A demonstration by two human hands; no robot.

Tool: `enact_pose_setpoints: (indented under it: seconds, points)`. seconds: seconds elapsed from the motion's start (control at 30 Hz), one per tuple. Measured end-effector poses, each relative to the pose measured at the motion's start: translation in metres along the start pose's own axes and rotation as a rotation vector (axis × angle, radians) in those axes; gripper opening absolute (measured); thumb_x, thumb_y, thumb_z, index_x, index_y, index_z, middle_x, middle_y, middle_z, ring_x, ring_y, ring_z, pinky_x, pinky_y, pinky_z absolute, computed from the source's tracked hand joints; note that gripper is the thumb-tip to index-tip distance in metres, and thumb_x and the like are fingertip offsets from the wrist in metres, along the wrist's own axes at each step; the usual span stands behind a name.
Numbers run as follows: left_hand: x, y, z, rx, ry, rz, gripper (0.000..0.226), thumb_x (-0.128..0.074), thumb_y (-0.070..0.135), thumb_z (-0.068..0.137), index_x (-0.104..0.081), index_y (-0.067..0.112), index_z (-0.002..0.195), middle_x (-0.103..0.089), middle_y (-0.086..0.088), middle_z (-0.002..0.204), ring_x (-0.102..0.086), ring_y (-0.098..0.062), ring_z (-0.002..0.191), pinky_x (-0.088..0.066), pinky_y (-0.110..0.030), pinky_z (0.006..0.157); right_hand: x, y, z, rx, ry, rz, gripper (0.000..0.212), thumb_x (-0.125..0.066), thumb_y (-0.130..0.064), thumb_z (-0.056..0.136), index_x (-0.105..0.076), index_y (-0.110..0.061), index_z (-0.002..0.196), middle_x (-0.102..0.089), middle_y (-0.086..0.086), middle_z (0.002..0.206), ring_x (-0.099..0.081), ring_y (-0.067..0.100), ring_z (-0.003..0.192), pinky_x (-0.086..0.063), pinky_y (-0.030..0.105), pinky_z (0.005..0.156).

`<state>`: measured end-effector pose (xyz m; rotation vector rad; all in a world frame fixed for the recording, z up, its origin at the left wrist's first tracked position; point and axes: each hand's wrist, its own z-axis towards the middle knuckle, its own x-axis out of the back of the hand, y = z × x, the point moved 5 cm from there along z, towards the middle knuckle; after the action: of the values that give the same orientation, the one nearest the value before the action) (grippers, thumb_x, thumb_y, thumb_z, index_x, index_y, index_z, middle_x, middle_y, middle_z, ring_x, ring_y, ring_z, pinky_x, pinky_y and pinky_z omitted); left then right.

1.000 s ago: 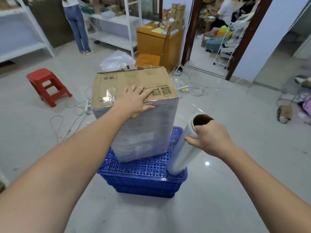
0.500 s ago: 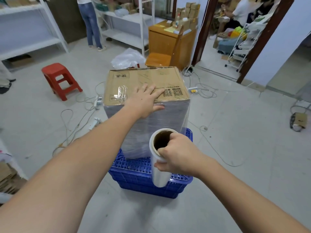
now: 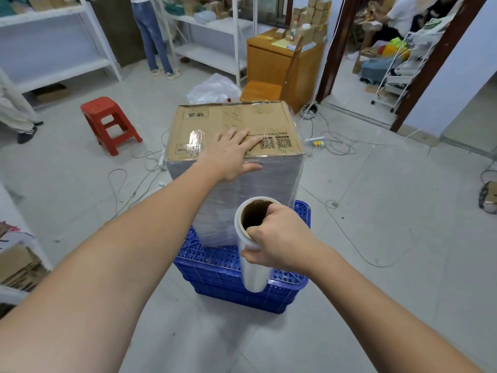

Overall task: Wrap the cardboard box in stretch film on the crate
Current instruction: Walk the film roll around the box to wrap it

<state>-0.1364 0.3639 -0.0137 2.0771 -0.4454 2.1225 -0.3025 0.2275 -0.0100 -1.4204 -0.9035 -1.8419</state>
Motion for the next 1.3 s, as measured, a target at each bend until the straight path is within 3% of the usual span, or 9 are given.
enact_pose_setpoints:
  seconds: [0.23,0.37,0.47,0.67,0.8,0.93,1.03,1.2,1.3]
  points:
    - [-0.001,-0.001,0.002,0.011,-0.034,-0.045,0.086,-0.029,0.086,0.090,0.001,0.047,0.161,-0.005,0.001,0.174,-0.006,-0.029,0.159,-0.012,-0.055,0.127,0.003,0.005,-0.010,0.006,-0.018,-0.008,0.048,-0.061,-0.049,0.079,-0.039,-0.020,0.048,-0.033,-0.007,0.039,-0.041,0.019,0.043,-0.023,0.026,0.064]
    - [0.003,-0.003,0.002,0.020,-0.113,-0.051,0.094,-0.036,0.088,0.086,0.005,0.048,0.161,0.005,0.000,0.174,0.001,-0.031,0.159,-0.008,-0.058,0.126,0.001,0.007,-0.015,0.015,-0.018,0.051,0.047,-0.059,-0.050,0.081,-0.040,-0.020,0.050,-0.033,-0.007,0.041,-0.039,0.019,0.045,-0.035,0.027,0.064]
    - [0.007,-0.007,-0.001,0.022,-0.150,-0.010,0.111,-0.049,0.086,0.083,0.010,0.038,0.163,0.014,-0.002,0.173,0.007,-0.032,0.159,-0.008,-0.058,0.127,0.000,0.009,-0.016,0.002,-0.016,0.083,0.048,-0.059,-0.050,0.081,-0.037,-0.021,0.051,-0.031,-0.008,0.041,-0.034,0.019,0.046,-0.042,0.029,0.064]
    - [0.008,-0.036,-0.029,-0.021,-0.136,-0.022,0.121,-0.068,0.072,0.083,0.008,0.025,0.165,0.003,-0.004,0.174,-0.001,-0.027,0.160,-0.002,-0.046,0.127,-0.003,0.013,-0.018,-0.058,-0.005,0.085,0.046,-0.058,-0.059,0.082,-0.037,-0.026,0.059,-0.038,-0.010,0.050,-0.038,0.019,0.062,-0.050,0.038,0.064]
    - [0.004,-0.072,-0.037,-0.085,-0.175,0.016,0.124,-0.070,0.076,0.077,0.006,0.033,0.165,-0.003,-0.006,0.173,-0.003,-0.031,0.159,0.003,-0.043,0.125,-0.003,0.009,-0.014,-0.075,-0.046,0.061,0.048,-0.059,-0.060,0.081,-0.035,-0.024,0.061,-0.036,-0.010,0.050,-0.034,0.018,0.060,-0.050,0.036,0.066]
    - [0.002,-0.087,-0.031,-0.205,-0.127,0.065,0.115,-0.060,0.081,0.082,0.010,0.040,0.163,0.000,-0.001,0.174,-0.002,-0.030,0.159,0.002,-0.045,0.126,0.008,0.000,-0.004,-0.108,-0.135,0.066,0.039,-0.055,-0.060,0.085,-0.037,-0.027,0.076,-0.044,-0.012,0.065,-0.046,0.017,0.072,-0.043,0.029,0.074]
    - [-0.006,-0.087,-0.025,-0.274,-0.082,0.035,0.110,-0.058,0.076,0.087,0.009,0.036,0.164,0.000,-0.002,0.174,-0.002,-0.028,0.160,0.001,-0.044,0.127,0.013,-0.009,0.001,-0.223,-0.265,0.041,0.036,-0.054,-0.057,0.088,-0.038,-0.025,0.080,-0.044,-0.009,0.072,-0.049,0.018,0.081,-0.033,0.027,0.073]
    - [-0.015,-0.089,-0.024,-0.309,-0.063,-0.026,0.105,-0.057,0.069,0.092,0.008,0.030,0.165,0.005,-0.005,0.173,0.000,-0.028,0.160,0.001,-0.042,0.127,0.015,-0.023,0.002,-0.513,-0.465,0.031,0.039,-0.061,-0.037,0.086,-0.028,-0.022,0.071,-0.030,-0.010,0.064,-0.042,0.017,0.069,-0.021,0.024,0.051]
    - [-0.018,-0.086,-0.022,-0.331,-0.014,-0.010,0.105,-0.056,0.071,0.092,0.005,0.027,0.165,0.002,-0.007,0.173,-0.004,-0.028,0.159,-0.003,-0.044,0.127,0.013,-0.027,0.014,-0.735,-0.450,0.078,0.061,-0.066,-0.076,0.063,-0.043,-0.020,0.073,-0.047,-0.009,0.062,-0.047,0.011,0.059,-0.034,0.024,0.049]
